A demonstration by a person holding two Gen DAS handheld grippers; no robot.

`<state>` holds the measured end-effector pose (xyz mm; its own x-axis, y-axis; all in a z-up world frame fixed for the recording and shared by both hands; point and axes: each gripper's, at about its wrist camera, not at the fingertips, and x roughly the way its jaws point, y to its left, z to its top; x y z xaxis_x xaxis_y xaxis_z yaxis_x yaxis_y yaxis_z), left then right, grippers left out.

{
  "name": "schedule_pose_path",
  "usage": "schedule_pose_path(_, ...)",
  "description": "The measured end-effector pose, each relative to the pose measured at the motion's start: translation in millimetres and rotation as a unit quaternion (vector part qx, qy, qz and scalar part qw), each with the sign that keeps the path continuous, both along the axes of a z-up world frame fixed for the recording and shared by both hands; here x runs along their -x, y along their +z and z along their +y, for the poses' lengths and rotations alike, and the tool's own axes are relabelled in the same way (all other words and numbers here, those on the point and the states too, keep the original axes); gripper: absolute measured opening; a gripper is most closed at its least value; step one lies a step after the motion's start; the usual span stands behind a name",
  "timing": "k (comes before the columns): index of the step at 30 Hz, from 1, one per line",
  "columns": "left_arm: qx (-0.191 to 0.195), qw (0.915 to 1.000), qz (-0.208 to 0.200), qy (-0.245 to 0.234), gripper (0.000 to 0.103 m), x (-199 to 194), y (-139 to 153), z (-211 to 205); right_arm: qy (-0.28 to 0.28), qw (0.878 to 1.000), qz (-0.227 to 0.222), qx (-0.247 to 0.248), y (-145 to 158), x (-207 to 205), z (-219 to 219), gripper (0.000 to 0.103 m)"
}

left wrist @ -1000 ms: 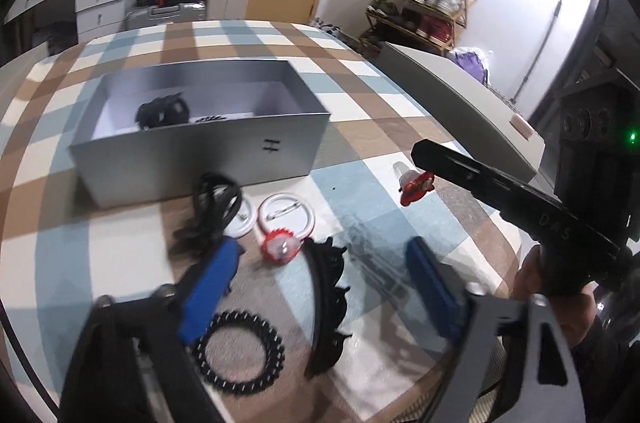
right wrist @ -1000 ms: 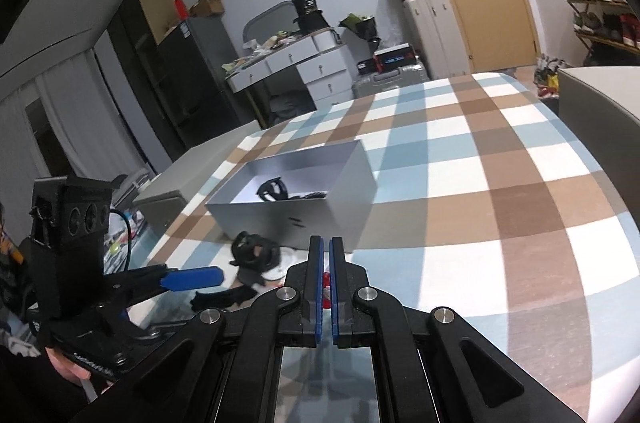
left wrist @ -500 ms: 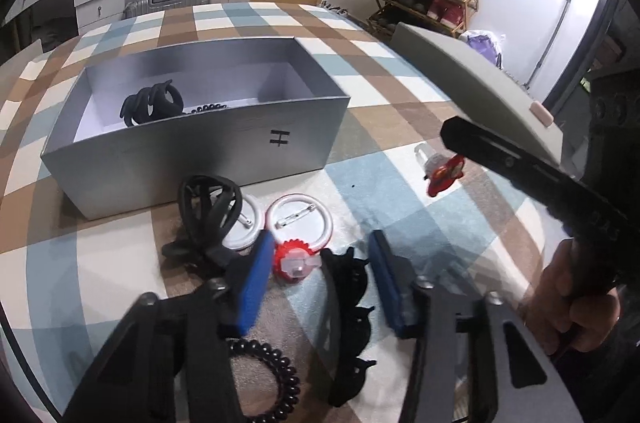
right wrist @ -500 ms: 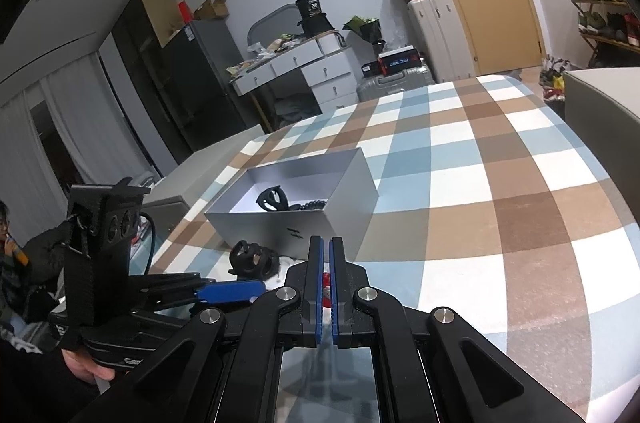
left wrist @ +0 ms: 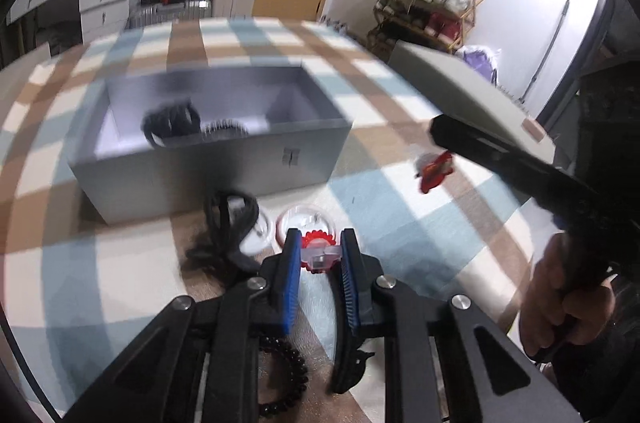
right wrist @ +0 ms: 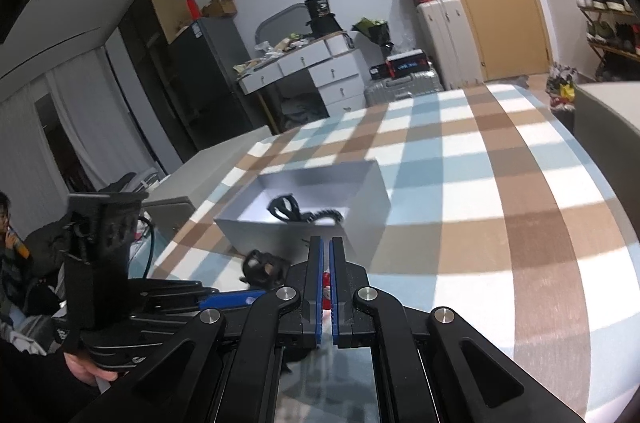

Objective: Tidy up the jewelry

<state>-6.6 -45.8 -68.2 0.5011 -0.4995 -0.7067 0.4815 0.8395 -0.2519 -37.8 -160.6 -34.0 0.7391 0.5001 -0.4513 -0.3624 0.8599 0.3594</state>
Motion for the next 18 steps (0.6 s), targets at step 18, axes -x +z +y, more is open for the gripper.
schedule_pose_path(18, 0.026, 0.9973, -0.050, 0.046, 0.014, -79, 41, 32, 0.058, 0.998, 0.010, -0.005, 37, -97, 49, 0.002)
